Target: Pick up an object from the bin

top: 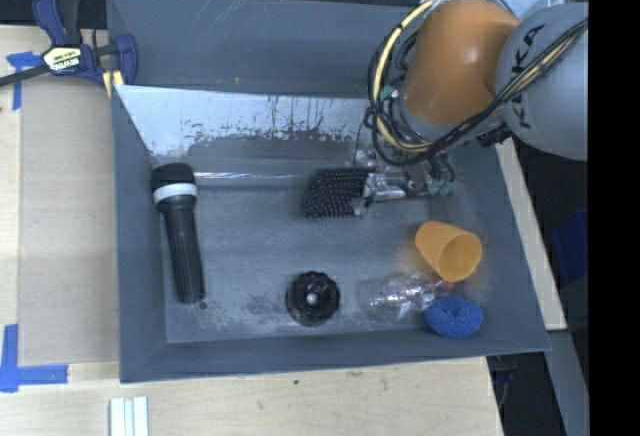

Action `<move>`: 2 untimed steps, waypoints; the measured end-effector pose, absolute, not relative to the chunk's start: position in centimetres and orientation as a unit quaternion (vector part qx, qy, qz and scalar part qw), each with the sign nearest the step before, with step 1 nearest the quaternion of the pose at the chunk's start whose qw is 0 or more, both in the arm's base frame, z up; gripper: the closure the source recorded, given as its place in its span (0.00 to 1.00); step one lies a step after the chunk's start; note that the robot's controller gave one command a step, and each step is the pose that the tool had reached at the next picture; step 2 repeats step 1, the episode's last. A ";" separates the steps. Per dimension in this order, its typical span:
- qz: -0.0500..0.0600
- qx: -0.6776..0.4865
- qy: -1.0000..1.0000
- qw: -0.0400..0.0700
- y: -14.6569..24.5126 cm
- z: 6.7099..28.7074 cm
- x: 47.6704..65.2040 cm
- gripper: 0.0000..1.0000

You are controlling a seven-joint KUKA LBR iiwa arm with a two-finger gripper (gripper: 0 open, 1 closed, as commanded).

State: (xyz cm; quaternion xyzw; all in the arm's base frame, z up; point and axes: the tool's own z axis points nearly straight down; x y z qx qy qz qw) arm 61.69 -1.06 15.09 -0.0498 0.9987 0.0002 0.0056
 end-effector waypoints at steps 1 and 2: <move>0.000 -0.050 0.999 0.006 -1.1 15.6 61.7 1.00; 0.000 -0.050 0.999 0.006 -1.1 15.6 61.7 1.00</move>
Offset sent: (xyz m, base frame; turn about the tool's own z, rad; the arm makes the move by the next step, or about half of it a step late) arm -0.0001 0.0000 0.0372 0.0000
